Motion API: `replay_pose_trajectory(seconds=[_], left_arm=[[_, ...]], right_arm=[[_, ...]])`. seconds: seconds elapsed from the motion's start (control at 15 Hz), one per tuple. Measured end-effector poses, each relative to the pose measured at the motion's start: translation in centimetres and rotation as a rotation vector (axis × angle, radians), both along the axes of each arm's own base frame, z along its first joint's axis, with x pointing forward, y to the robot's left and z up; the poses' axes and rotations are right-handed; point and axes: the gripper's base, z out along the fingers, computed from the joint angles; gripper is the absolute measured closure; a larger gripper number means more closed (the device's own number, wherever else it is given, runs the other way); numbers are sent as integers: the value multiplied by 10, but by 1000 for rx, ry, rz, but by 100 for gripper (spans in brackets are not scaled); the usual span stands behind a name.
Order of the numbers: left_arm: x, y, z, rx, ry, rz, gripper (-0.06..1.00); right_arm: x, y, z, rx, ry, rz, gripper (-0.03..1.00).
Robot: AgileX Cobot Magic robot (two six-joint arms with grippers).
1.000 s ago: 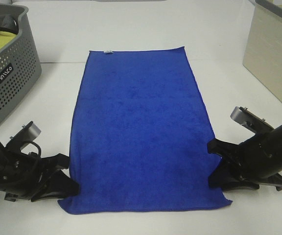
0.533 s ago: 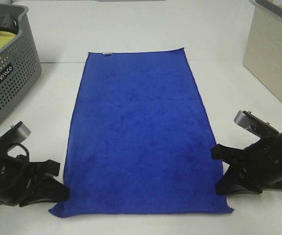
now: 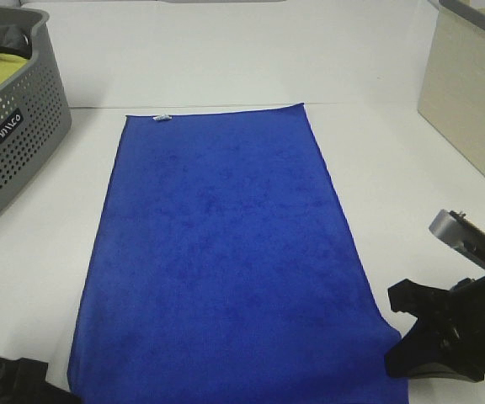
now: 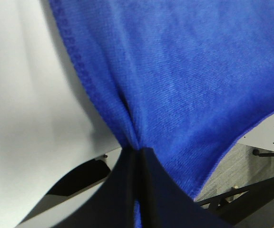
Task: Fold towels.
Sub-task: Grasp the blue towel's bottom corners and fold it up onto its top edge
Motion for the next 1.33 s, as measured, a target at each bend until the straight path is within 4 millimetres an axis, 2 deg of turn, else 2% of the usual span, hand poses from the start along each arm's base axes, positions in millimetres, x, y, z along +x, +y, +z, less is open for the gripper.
replay_pose_trajectory(seconds=[0.2, 0.47, 0.6, 0.73, 0.87, 1.0, 1.13, 1.2, 1.33], left_arm=[[26, -6, 19, -36, -112, 14, 94], [86, -8, 50, 20, -280, 114, 94], [120, -9, 71, 51, -384, 160, 94], [160, -15, 84, 50, -442, 192, 94], [198, -21, 85, 43, -461, 204, 94], [236, -19, 78, 45, -464, 229, 94], [275, -8, 73, 37, -473, 285, 94], [293, -4, 70, 37, -489, 297, 94], [325, -4, 67, 30, -535, 304, 94]], right_arm=[[31, 2, 22, -7, -98, 5, 97], [105, 9, 62, -32, -213, 36, 97], [143, 14, 70, -36, -232, 63, 97], [185, 20, 78, -24, -275, 73, 97], [227, 26, 79, -7, -307, 80, 97], [270, 33, 77, 10, -342, 89, 97], [309, 38, 70, 16, -372, 97, 97], [326, 40, 60, 9, -381, 108, 97], [355, 42, 50, -10, -433, 116, 97]])
